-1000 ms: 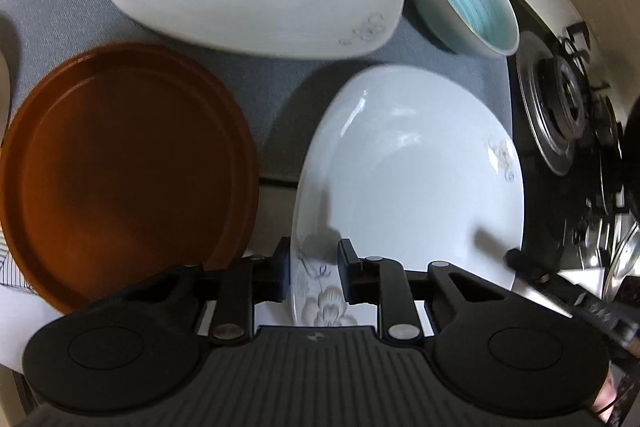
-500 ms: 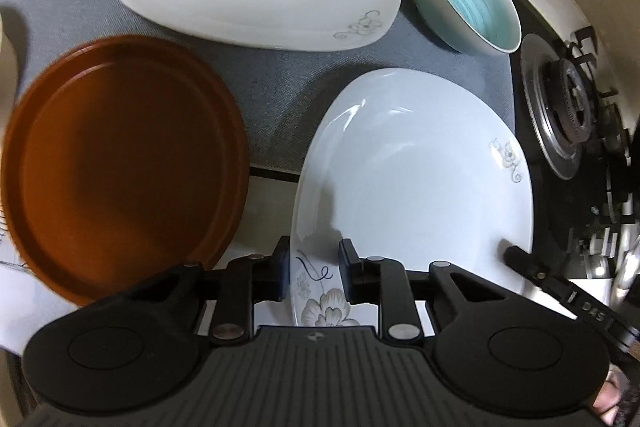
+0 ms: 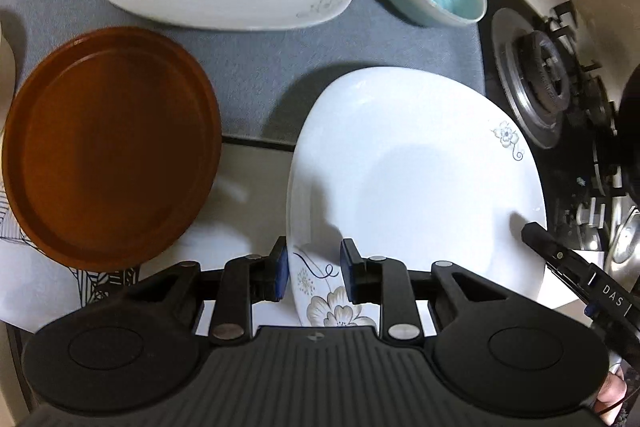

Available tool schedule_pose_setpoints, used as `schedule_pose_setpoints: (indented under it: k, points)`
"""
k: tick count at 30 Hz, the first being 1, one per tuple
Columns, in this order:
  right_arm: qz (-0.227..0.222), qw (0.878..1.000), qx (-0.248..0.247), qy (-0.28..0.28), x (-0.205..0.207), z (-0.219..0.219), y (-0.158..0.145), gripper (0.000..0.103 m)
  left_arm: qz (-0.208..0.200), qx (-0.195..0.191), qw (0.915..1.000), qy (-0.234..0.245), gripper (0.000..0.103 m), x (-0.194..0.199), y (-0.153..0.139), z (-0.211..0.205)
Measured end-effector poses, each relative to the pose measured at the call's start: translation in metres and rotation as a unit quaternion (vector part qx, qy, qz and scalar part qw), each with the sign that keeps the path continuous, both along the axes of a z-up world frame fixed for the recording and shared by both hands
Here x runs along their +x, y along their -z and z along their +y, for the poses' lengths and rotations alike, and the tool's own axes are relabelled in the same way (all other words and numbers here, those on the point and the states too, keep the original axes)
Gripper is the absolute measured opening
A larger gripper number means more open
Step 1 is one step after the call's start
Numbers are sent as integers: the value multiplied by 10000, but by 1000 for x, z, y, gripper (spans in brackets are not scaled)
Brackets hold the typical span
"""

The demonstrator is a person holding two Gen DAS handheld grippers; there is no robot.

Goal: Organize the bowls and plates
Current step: 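Lift the white square plate and lower it onto the other white plate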

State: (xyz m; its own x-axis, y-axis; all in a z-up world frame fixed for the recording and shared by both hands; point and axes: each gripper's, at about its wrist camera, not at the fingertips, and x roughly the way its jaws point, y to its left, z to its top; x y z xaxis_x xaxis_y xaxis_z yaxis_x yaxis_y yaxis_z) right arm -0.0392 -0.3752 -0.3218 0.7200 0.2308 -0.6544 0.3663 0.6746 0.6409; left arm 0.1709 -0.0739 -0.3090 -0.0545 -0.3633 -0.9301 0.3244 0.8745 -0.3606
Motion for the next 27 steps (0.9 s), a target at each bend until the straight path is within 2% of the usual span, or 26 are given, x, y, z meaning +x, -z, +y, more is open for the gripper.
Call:
schedule_pose_setpoints:
  k: [3, 6, 8, 16, 27]
  points:
    - [-49, 9997, 190, 130, 6, -3, -7, 8, 71, -172, 9998, -32, 27, 9, -2, 7]
    - [-36, 9996, 161, 210, 18, 3, -16, 8, 176, -214, 9996, -37, 27, 19, -14, 17]
    - [-88, 9997, 104, 196, 28, 8, -25, 8, 63, -171, 9998, 50, 27, 22, -29, 25]
    - [-132, 9997, 52, 220, 71, 29, -45, 7, -191, -459, 9988, 29, 27, 63, -60, 47]
    - [-83, 9998, -113, 159, 149, 72, -44, 8, -235, -473, 9985, -111, 27, 144, -66, 89]
